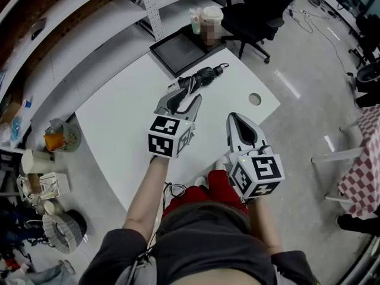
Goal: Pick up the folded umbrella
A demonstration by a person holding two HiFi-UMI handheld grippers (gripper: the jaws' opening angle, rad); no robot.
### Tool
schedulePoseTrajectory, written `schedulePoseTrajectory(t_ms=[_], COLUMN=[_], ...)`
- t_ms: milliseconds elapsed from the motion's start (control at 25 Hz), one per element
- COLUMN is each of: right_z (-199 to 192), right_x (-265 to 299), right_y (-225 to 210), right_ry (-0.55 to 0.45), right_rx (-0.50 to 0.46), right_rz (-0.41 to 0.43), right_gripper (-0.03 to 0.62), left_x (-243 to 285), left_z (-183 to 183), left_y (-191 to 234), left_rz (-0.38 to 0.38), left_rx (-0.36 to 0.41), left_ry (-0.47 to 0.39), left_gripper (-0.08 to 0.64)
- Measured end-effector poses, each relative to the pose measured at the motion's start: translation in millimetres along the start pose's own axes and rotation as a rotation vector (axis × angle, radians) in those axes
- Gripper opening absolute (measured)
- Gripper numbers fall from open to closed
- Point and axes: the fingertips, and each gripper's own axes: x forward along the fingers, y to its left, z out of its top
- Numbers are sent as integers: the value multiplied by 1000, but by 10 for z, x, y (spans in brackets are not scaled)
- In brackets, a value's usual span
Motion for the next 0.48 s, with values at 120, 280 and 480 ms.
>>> schedulePoseTrajectory(t_ms=[120,280,480], right_z=[0,8,12], right_x=[73,184,341], right_y=[-65,-165,-279], right_ry=[6,15,29], right_rx=[1,-4,-11], right_rz=[1,3,15], right_gripper=[18,18,18], left_x=[123,272,480], left_z=[-47,-92,-125], left_y=[41,101,192], left_rz=[2,8,17], left_rx=[15,41,115], left_ry=[33,73,124], left_gripper=[158,178,206])
